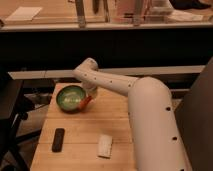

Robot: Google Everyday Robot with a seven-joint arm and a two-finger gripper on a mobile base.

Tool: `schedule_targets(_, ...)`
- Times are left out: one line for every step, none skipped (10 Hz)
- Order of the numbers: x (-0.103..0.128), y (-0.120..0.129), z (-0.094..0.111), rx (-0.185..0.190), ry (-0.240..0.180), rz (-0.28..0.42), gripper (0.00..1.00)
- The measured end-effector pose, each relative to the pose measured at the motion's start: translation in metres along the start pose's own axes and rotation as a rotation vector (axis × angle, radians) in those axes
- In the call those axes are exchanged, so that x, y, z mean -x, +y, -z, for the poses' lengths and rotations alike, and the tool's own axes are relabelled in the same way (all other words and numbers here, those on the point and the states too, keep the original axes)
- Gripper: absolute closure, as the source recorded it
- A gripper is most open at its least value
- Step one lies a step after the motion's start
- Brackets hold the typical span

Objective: Place the pepper in the ceramic bowl

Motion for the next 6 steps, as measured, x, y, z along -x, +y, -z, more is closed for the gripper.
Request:
schedule_targets(0.0015, -0.0027, 0.0004, -0.004, 0.005, 0.0, 0.99)
schedule_targets(0.0014, -0.0038, 0.0011, -0.008, 0.008, -0.001, 0.99)
schedule_targets(0.0015, -0.0039, 0.0009, -0.008, 0.009, -0.002, 0.99)
schedule_targets(0.0009, -0.0054, 0.0017, -0.014, 0.014, -0.006, 0.99)
schedule_targets(0.001, -0.0062, 0.0017, -0.017, 0.016, -0.009, 0.99)
schedule_targets(0.001, -0.008, 0.0026, -0.022, 0.02, -0.012, 0.99)
